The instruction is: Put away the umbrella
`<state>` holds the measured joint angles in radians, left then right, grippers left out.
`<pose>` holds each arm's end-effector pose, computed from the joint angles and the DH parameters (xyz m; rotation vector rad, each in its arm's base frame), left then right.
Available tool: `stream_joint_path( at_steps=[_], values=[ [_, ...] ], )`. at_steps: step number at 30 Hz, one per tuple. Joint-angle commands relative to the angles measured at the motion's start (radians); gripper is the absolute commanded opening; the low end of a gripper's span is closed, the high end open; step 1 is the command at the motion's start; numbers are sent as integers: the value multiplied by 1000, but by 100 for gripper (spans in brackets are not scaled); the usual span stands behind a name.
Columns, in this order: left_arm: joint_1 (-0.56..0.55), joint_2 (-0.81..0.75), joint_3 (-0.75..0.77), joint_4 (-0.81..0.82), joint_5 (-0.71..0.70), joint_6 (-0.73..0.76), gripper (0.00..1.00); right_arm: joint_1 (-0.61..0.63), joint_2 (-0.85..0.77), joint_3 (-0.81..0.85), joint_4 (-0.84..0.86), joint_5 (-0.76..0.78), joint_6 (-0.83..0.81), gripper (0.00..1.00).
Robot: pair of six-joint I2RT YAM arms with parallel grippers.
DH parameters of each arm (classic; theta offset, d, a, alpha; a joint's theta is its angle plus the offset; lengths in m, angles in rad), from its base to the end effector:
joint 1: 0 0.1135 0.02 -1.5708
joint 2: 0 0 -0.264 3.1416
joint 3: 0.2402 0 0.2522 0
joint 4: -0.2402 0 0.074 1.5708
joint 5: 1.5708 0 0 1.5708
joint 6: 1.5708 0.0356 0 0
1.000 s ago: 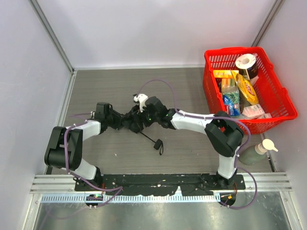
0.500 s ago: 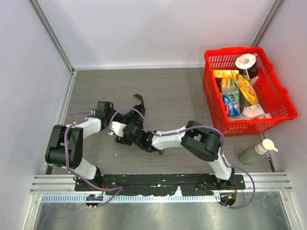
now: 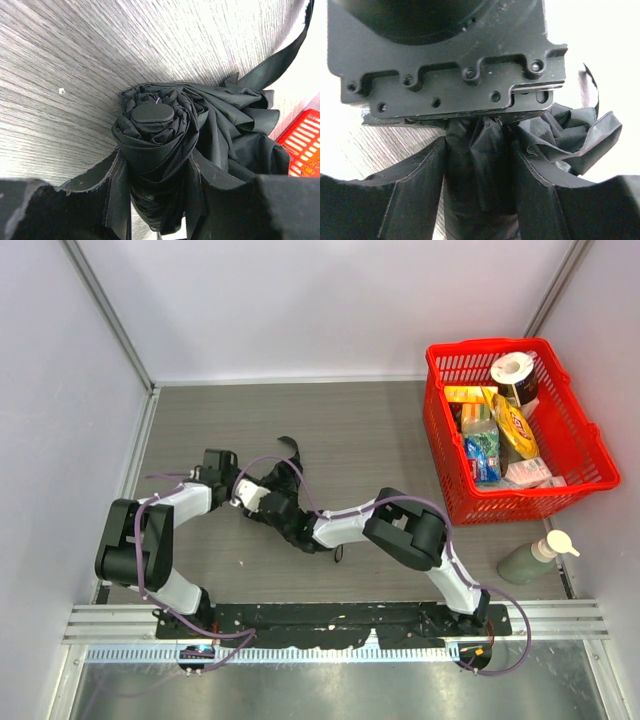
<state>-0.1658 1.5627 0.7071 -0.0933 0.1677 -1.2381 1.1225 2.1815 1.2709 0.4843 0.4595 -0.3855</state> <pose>0.2824 -0.0533 0.1432 -1.3062 2.3400 -0.7278 0.2160 0.4126 0.1293 -1.1085 1.6049 0.0267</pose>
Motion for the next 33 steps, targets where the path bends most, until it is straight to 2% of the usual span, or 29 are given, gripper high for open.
stream_joint_path(
  at_steps=[1, 2, 4, 9, 12, 13, 15, 20, 21, 25, 33],
  values=[
    [-8, 53, -61, -352, -54, 91, 0, -92, 78, 5, -280, 27, 161, 61],
    [-8, 53, -58, -355, -53, 91, 0, -92, 80, 2, -298, -1, 174, 59],
    [-8, 43, -52, -356, -51, 94, 0, -98, 80, -8, -315, -47, 198, 45],
    [-9, 19, -41, -356, -50, 100, 0, -116, 80, -13, -354, -119, 244, 2],
    [-8, -6, -44, -316, -45, 109, 0, -125, 78, -5, -400, -183, 279, 1],
    [-6, -13, -44, -298, -48, 112, 11, -130, 78, -7, -415, -221, 289, 1],
    [-6, -29, -46, -255, -53, 123, 46, -142, 75, -13, -437, -284, 322, 1],
    [-6, -102, -75, -91, -62, 158, 95, -171, 57, -54, -454, -433, 378, 1],
    [-6, -115, -75, -76, -74, 166, 99, -174, 60, -57, -454, -491, 385, 1],
    [-1, -154, -67, -45, -63, 222, 100, -193, 63, -74, -441, -607, 462, 1],
    [35, -285, -179, 79, 2, 252, 99, -289, 89, -73, -375, -896, 683, 1]
  ],
)
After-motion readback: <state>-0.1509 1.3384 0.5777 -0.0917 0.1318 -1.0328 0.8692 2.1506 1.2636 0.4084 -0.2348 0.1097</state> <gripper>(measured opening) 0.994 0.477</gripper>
